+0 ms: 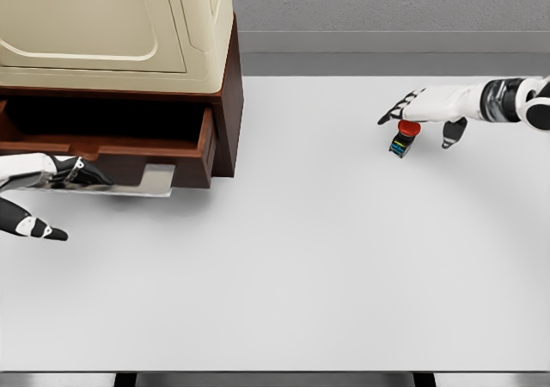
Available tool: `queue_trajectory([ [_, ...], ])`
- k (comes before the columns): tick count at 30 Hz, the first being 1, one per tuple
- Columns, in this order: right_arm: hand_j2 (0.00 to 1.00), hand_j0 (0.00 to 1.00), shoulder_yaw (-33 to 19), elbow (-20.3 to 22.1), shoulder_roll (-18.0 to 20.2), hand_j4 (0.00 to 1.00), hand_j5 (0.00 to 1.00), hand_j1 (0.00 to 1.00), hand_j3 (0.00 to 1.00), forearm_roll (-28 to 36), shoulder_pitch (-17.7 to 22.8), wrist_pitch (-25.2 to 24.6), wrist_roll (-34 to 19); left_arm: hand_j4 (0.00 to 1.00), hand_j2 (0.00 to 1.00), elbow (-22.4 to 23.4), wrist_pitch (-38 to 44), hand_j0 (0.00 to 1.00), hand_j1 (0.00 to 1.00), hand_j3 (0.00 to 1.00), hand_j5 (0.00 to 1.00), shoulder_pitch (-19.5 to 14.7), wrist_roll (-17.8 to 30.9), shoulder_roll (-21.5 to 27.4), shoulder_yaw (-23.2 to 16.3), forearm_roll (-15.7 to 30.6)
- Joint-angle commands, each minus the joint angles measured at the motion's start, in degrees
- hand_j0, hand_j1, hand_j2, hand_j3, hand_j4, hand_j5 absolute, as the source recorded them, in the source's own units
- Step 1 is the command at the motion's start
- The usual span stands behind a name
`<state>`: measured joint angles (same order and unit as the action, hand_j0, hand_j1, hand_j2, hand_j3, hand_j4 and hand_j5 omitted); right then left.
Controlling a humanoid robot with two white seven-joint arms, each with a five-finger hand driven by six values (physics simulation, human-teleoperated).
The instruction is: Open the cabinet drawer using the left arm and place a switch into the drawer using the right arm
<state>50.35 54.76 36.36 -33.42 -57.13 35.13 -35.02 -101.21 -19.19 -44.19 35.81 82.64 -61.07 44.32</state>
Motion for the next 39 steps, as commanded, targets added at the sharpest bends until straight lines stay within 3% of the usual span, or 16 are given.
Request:
queue_trajectory([
  [1,1.00,1.00,0.1,0.0,-0.1,1.00,1.00,1.00,1.00,0.2,0.0,-0.1,0.0,0.80,0.80,0.2,0.5,0.80,0.80,0.80,0.80,0.0,-0.8,0.4,0.7,1.6],
  [24,1.00,1.00,0.8,0.1,-1.6,1.00,1.00,1.00,1.00,0.1,-0.1,-0.1,0.0,0.84,0.84,0.2,-8.8,0.84,0.84,0.84,0.84,-1.1,-0.8,5.2,1.1,6.7],
  [27,1.00,1.00,0.7,0.0,-1.6,1.00,1.00,1.00,1.00,0.2,-0.1,-0.1,0.0,0.85,0.85,0.2,-8.9,0.85,0.85,0.85,0.85,-1.6,-0.8,5.3,3.1,7.2],
  [30,1.00,1.00,0.7,-0.1,-1.6,1.00,1.00,1.00,1.00,0.2,-0.1,-0.1,0.0,0.88,0.88,0.6,-8.6,0.88,0.88,0.88,0.88,-1.6,-0.8,6.5,7.9,7.0],
  [34,1.00,1.00,0.8,-0.3,-1.6,1.00,1.00,1.00,1.00,0.2,-0.1,-0.1,0.0,0.94,0.94,3.7,-8.8,0.94,0.94,0.94,0.94,-1.6,-0.8,6.3,11.9,6.6],
  [36,0.87,0.87,0.8,-0.4,-1.6,0.87,0.87,0.87,0.87,0.2,-0.1,-0.1,0.0,0.94,0.94,3.7,-8.4,0.94,0.94,0.94,0.94,-1.6,-0.8,5.4,12.4,6.2],
  [39,0.79,0.79,0.8,-0.4,-1.6,0.79,0.79,0.79,0.79,0.2,-0.1,-0.1,0.0,0.95,0.95,3.6,-8.3,0.95,0.95,0.95,0.95,-1.6,-0.8,4.2,12.5,4.9],
])
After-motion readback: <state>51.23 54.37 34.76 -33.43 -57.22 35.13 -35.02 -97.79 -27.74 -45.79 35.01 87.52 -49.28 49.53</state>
